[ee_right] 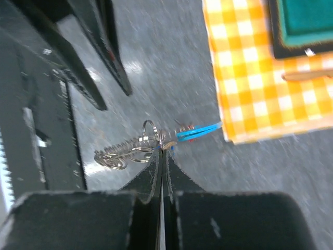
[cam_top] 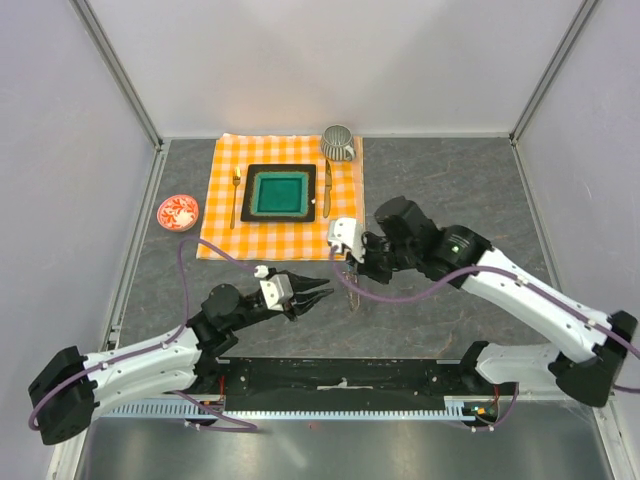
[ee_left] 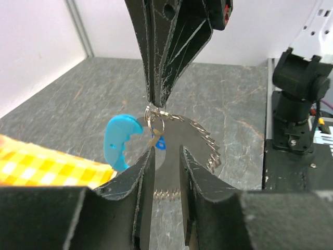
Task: Put the keys on the keyring
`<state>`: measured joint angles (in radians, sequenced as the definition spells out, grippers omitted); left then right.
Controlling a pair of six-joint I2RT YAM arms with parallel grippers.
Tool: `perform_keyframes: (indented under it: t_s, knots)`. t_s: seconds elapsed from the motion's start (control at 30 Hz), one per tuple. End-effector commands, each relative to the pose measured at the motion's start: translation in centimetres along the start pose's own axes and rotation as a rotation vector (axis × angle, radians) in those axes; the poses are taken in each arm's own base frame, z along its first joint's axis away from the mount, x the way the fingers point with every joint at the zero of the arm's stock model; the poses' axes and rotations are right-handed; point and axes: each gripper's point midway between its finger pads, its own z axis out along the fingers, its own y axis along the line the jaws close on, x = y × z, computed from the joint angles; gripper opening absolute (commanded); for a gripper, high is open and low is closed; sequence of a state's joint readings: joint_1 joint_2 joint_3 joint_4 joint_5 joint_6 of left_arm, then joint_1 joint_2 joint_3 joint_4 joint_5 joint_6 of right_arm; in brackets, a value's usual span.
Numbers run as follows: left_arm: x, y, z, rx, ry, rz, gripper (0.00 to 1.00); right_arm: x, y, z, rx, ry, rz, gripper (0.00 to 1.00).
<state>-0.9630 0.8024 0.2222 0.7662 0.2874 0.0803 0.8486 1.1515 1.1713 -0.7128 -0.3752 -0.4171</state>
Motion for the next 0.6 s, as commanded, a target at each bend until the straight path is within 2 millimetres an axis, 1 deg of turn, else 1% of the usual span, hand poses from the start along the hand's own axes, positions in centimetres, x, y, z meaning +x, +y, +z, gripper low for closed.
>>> perform_keyframes:
  t_s: [0.0, 0.07, 0.1, 0.13, 0.17, 0.2, 0.27, 0.3, 0.37, 0.4, 0.43, 0.47, 0.5, 0.53, 0.57]
  knots:
    - [2.0, 1.4, -1.4, -0.090, 0.075, 0.021, 0.32, 4.4, -3.8, -2.9, 0.242, 0.416, -0.101, 0.00]
    - [2.3, 1.4, -2.2, -0.107, 0.067, 0.001, 0.33, 4.6, -5.3, -4.6, 0.353, 0.471, -0.115, 0.00]
    - [2.2, 1.3, -2.4, -0.111, 0.059, -0.003, 0.33, 4.6, -5.2, -5.2, 0.358, 0.477, -0.111, 0.00]
    - [2.3, 1.3, -2.7, -0.116, 0.057, -0.009, 0.33, 4.0, -5.2, -5.8, 0.368, 0.459, -0.101, 0.00]
    - [2.9, 1.2, -3.1, -0.124, 0.070, -0.022, 0.34, 3.9, -5.3, -6.2, 0.380, 0.460, -0.097, 0.00]
    - [2.2, 1.3, -3.5, -0.135, 0.043, -0.019, 0.34, 4.2, -5.0, -6.7, 0.378, 0.492, -0.099, 0.00]
    - [2.6, 1.4, -4.1, -0.152, 0.042, -0.024, 0.37, 4.8, -5.0, -6.7, 0.387, 0.545, -0.095, 0.00]
    - [2.4, 1.4, -4.5, -0.162, 0.031, -0.028, 0.38, 5.2, -4.7, -6.4, 0.375, 0.578, -0.106, 0.00]
    - [2.8, 1.4, -5.0, -0.176, 0.033, -0.040, 0.39, 5.9, -4.2, -4.5, 0.322, 0.626, -0.118, 0.00]
    - [3.2, 1.4, -5.3, -0.180, 0.050, -0.050, 0.42, 5.7, -3.3, -3.1, 0.278, 0.621, -0.136, 0.00]
    - [2.7, 1.4, -5.6, -0.188, 0.026, -0.059, 0.43, 6.2, -2.9, -1.4, 0.242, 0.650, -0.145, 0.00]
    - [2.7, 1.5, -5.8, -0.199, 0.025, -0.065, 0.45, 6.4, -2.5, -0.3, 0.216, 0.656, -0.161, 0.00]
    - [3.2, 1.5, -6.1, -0.205, 0.048, -0.075, 0.45, 6.1, -2.0, 1.2, 0.198, 0.640, -0.185, 0.00]
    - [2.6, 1.5, -6.4, -0.212, 0.025, -0.074, 0.46, 6.9, -1.4, 3.0, 0.159, 0.670, -0.195, 0.00]
    - [2.8, 1.6, -6.7, -0.223, 0.030, -0.073, 0.46, 7.1, -1.1, 4.1, 0.135, 0.671, -0.206, 0.00]
